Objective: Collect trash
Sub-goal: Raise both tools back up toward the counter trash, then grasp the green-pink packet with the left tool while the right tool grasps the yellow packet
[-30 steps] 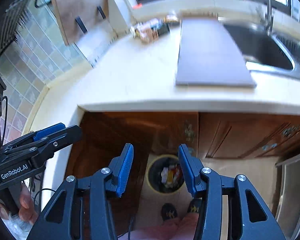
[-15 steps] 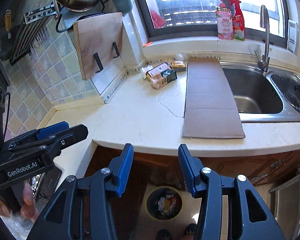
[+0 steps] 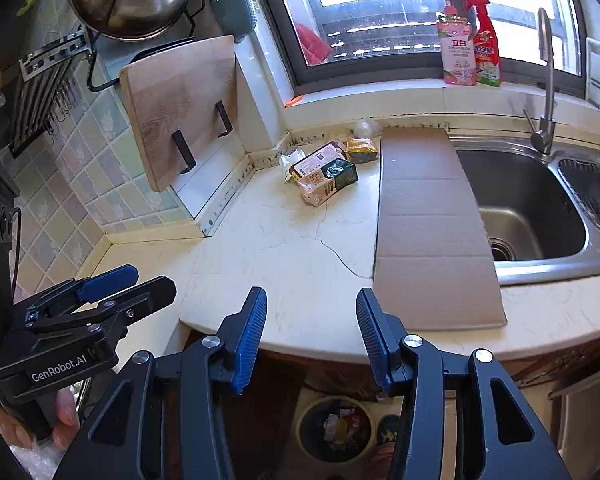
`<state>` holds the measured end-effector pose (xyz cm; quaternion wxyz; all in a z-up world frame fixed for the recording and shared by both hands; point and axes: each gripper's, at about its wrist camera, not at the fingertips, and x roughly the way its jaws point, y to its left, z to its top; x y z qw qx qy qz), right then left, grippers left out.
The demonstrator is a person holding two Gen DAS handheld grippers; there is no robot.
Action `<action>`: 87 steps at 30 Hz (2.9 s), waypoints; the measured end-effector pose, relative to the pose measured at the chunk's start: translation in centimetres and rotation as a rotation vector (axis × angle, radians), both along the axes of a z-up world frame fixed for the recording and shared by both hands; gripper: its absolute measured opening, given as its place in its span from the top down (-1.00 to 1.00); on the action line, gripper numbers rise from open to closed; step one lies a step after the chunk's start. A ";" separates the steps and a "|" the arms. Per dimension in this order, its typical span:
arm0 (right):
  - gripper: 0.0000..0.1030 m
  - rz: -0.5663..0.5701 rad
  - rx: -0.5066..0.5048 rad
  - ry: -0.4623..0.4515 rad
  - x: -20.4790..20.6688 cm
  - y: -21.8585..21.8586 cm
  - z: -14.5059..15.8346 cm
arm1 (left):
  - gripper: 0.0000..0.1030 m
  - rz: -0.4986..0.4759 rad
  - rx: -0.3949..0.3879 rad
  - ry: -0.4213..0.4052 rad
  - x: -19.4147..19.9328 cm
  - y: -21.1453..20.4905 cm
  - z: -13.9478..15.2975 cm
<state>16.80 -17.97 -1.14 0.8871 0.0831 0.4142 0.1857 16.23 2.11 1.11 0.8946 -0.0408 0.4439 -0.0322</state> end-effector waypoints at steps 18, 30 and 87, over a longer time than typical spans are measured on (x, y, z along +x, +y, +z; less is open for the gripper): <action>0.08 0.079 0.029 0.098 23.5 -0.4 -6.3 | -0.19 0.152 0.007 0.100 19.3 1.5 -5.6; 0.08 0.131 0.036 0.135 35.2 -0.3 -10.2 | -0.20 0.066 0.133 0.112 30.1 -1.0 -10.7; 0.73 0.146 -0.026 0.223 52.8 7.0 -19.0 | 0.30 0.249 -0.100 0.159 31.5 5.4 -12.2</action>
